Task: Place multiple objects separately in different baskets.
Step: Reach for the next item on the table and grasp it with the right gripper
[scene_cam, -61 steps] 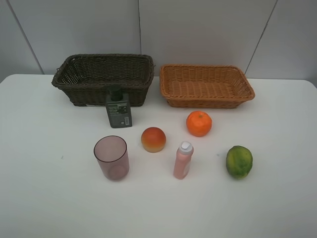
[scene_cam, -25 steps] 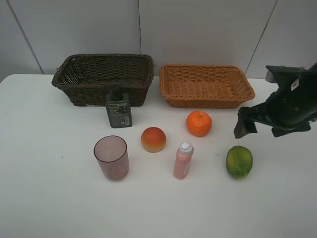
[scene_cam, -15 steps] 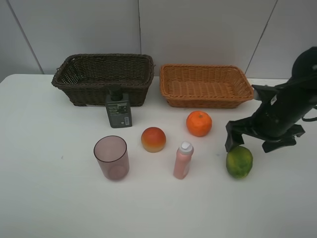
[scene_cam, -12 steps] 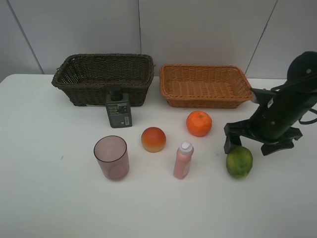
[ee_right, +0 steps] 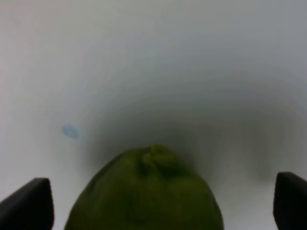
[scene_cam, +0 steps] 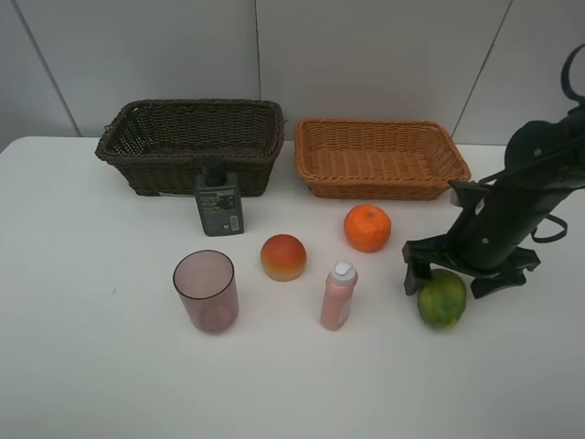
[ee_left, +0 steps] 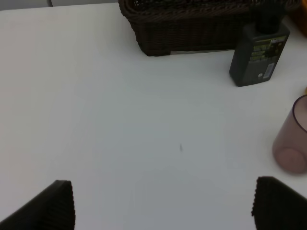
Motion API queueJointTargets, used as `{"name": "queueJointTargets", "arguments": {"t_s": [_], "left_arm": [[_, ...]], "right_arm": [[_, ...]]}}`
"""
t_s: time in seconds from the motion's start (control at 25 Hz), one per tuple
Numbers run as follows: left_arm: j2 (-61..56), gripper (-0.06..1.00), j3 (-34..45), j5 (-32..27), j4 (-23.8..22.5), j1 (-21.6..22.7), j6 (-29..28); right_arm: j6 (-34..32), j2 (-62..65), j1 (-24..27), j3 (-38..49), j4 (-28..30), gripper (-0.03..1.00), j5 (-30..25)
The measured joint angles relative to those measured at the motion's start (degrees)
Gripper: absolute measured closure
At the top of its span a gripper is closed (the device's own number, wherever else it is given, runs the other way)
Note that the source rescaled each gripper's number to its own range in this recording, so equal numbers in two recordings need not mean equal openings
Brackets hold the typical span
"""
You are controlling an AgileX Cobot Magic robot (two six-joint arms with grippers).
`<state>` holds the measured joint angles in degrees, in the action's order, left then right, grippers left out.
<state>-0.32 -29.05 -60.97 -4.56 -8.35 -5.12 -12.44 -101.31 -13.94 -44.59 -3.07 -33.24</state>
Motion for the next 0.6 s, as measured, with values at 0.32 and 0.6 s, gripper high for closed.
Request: {"name": "queueJointTargets", "arguments": {"t_s": [0.32,0.6], "left_arm": [[0.0,-0.02,0.0,0.0,0.0,0.0,0.0],[0.0,-0.02,0.0,0.0,0.0,0.0,0.0]], "right_arm": [[0.0,-2.94,-1.82,-0.18,-0.83,-0.01,0.48],[-0.07,-3.87,-2.65,-0.71,-0.72,0.51,-0.07]]}}
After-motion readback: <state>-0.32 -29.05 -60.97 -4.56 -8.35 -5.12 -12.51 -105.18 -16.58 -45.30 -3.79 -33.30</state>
